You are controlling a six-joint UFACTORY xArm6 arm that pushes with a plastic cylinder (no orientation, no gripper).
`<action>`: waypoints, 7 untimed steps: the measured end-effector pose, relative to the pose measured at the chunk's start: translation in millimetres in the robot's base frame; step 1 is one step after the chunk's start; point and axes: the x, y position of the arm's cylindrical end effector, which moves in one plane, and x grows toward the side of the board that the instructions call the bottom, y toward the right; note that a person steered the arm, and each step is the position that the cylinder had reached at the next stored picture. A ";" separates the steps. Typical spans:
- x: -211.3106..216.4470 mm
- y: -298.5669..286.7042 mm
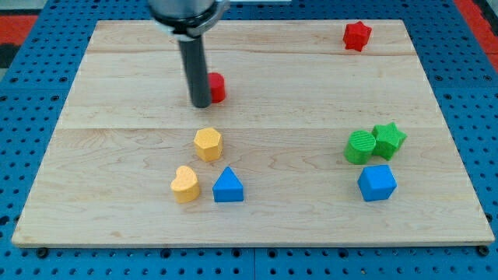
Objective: Place the red circle close to red star
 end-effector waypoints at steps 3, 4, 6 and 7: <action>-62.6 9.5; -93.8 53.1; -129.2 161.3; -132.3 175.4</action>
